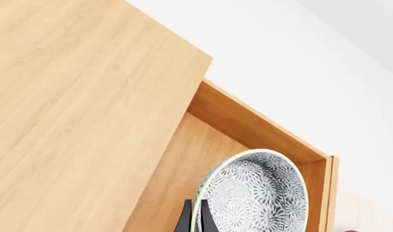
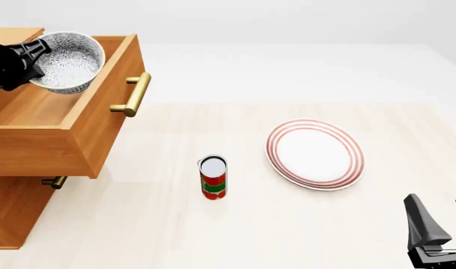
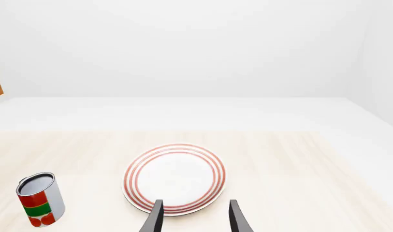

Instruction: Put the bowl in the top drawer of the cabinet.

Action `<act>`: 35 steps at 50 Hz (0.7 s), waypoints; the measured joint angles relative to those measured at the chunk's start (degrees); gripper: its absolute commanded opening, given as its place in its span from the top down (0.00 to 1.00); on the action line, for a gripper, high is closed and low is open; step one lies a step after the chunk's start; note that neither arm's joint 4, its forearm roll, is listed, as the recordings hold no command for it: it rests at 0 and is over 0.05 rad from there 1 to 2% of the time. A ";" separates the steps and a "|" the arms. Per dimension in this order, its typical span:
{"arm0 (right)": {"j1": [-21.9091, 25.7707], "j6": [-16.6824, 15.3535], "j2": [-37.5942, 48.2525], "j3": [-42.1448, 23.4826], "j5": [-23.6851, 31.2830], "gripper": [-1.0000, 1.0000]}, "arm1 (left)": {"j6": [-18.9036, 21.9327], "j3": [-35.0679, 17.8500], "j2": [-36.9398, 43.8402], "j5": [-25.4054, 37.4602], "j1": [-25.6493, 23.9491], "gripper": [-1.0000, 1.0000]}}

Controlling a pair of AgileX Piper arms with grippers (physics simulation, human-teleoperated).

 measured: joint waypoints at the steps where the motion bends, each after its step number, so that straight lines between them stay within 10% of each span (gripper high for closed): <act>1: 0.00 0.00 0.00 0.00 0.00 0.00 | 0.02 0.01 0.04 -0.04 0.01 1.00; 35: 0.00 0.00 0.00 0.00 0.00 0.00 | 0.54 1.08 0.59 -1.35 0.38 1.00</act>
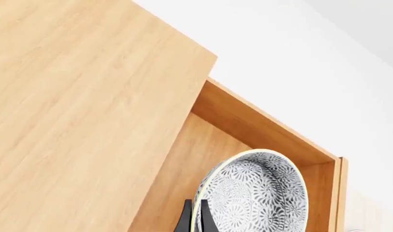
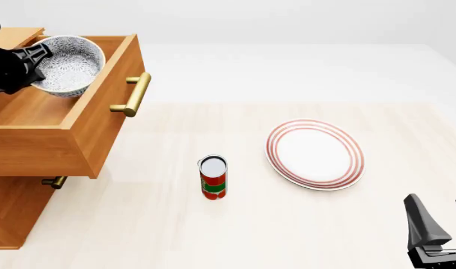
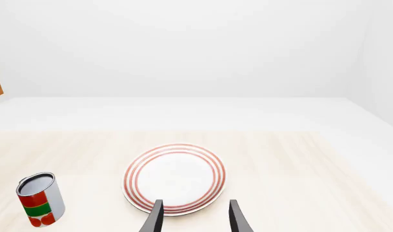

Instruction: Put the bowl in the top drawer of the cabinet.

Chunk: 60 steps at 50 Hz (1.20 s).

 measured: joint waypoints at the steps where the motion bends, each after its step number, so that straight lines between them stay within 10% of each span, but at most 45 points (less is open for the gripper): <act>1: 0.00 0.00 0.00 0.00 0.00 0.00 | 0.02 0.02 -0.01 -0.03 0.00 1.00; 19: 0.00 0.00 -0.01 0.00 0.00 0.00 | 0.40 0.40 -0.05 -0.49 -0.03 1.00; 20: 0.00 0.00 -0.01 0.00 0.00 0.00 | 0.36 0.41 -0.06 -0.52 -0.03 0.00; 60: 0.00 0.00 0.00 0.00 0.00 0.00 | -1.37 -2.64 -8.33 3.52 -3.20 0.00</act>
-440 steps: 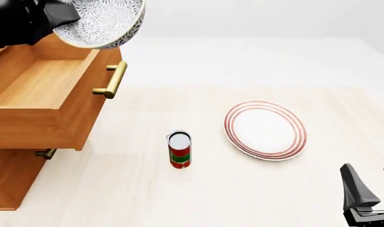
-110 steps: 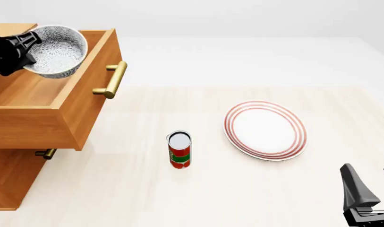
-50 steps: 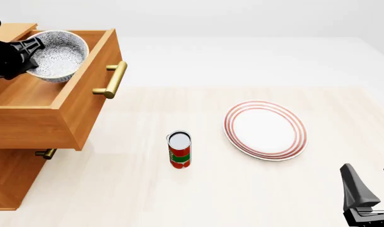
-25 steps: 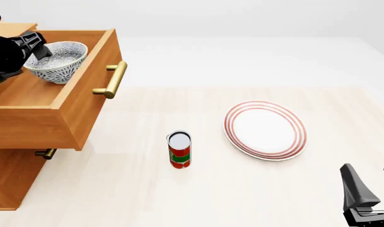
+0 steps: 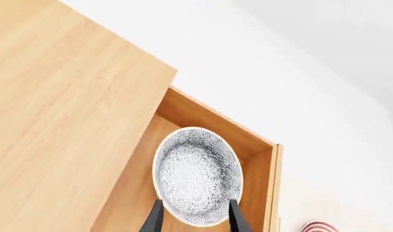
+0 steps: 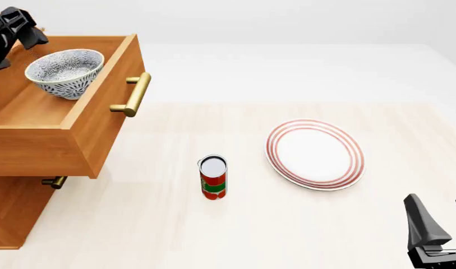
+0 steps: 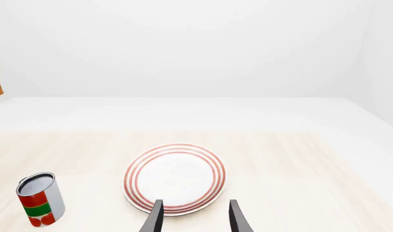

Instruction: Put the bowl in the top drawer of the cabinet.

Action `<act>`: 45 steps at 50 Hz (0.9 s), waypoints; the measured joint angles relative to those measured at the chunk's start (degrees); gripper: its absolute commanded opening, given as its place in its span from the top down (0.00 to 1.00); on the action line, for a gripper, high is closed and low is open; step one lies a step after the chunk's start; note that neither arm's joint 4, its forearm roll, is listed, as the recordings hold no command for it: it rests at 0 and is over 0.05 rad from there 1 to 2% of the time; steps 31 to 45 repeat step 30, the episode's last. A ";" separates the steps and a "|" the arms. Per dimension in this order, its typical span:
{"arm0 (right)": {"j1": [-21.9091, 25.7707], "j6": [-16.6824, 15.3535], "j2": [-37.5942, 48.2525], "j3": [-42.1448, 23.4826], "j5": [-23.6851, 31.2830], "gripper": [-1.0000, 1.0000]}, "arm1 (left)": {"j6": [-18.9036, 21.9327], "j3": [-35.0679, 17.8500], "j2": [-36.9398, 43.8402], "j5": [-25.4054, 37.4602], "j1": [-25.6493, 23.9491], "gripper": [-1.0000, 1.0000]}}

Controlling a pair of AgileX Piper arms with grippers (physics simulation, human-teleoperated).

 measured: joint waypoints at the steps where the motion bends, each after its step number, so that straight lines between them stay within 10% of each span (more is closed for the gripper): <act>1: 0.00 0.00 0.00 0.00 0.00 0.00 | 0.00 -0.14 -0.41 0.26 -0.08 0.00; 45: 0.00 0.00 0.00 0.00 0.00 0.00 | -1.49 -1.24 -14.19 7.44 -3.63 0.00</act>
